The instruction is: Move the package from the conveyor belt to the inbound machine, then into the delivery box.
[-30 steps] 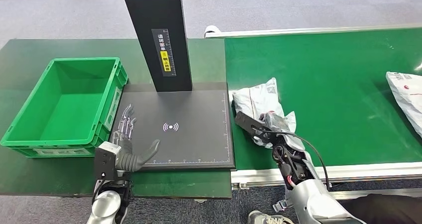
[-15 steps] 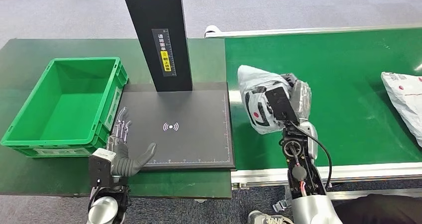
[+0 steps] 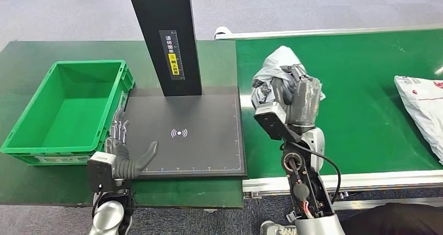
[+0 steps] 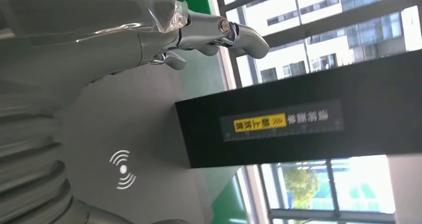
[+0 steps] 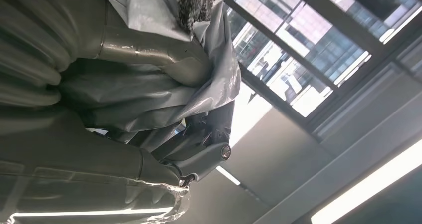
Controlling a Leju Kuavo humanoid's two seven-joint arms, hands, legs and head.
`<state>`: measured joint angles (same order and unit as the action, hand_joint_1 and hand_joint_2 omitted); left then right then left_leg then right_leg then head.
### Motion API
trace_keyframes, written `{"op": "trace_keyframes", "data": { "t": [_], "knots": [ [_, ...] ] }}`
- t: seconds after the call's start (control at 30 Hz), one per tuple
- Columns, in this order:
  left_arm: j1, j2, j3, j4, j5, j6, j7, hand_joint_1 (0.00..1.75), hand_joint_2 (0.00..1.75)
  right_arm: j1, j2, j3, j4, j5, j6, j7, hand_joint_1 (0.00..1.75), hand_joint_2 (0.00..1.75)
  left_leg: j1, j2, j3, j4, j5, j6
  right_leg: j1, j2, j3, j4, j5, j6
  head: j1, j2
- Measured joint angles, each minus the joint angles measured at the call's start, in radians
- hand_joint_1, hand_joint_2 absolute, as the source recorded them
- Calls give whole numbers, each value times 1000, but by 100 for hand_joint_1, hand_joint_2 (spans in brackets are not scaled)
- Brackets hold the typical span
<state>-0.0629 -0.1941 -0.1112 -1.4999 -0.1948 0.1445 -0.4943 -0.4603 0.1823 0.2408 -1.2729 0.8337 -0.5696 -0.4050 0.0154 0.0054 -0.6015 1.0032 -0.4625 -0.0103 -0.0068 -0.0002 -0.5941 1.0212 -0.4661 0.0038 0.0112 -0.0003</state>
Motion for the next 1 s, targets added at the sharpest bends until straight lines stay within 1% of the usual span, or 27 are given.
{"op": "trace_keyframes", "data": {
  "t": [0.1, 0.17, 0.3, 0.4, 0.47, 0.7, 1.0],
  "knots": [
    [-14, 0, 0, 5, 51, 24, -18, 0, 175, -15, 6, 67, 50, 67, 5, 3, 175, 175, 0, 0, 0, 0, 0, 0, 0, 0, 0, 0, 0, 0, 0, 0],
    [-24, 1, 1, 10, 89, 38, -30, 0, 175, -34, 14, 124, 110, 124, 29, 4, 175, 175, 0, 0, 0, 0, 0, 0, 0, 0, 0, 0, 0, 0, 0, 0],
    [-33, 8, 1, 21, 147, 53, -48, 0, 175, -78, 35, 259, 263, 216, 121, 29, 175, 175, 0, 0, 0, 0, 0, 0, 0, 0, 0, 0, 0, 0, 0, 0],
    [-25, 16, 2, 25, 164, 56, -57, 0, 175, -101, 49, 349, 376, 232, 201, 65, 175, 175, 1, 0, 0, 0, 0, 0, 1, 0, 0, 0, 0, 0, 0, 0],
    [-18, 20, 4, 25, 168, 57, -59, 0, 175, -113, 54, 391, 430, 235, 219, 77, 175, 175, 1, 0, -1, 0, 0, 0, 1, 0, 0, 0, 0, 0, 0, 0],
    [-8, 30, 9, 25, 170, 58, -59, 0, 175, -148, 60, 450, 518, 234, 229, 82, 175, 175, 0, -1, 0, 0, 0, 0, 0, 0, 1, 0, 0, 0, 0, 0],
    [-7, 35, 10, 25, 170, 58, -59, 0, 175, -160, 63, 469, 553, 234, 229, 82, 175, 175, 0, -1, 1, 0, 0, 0, 0, 0, 1, 0, 0, 0, 0, 0]
  ]
}}
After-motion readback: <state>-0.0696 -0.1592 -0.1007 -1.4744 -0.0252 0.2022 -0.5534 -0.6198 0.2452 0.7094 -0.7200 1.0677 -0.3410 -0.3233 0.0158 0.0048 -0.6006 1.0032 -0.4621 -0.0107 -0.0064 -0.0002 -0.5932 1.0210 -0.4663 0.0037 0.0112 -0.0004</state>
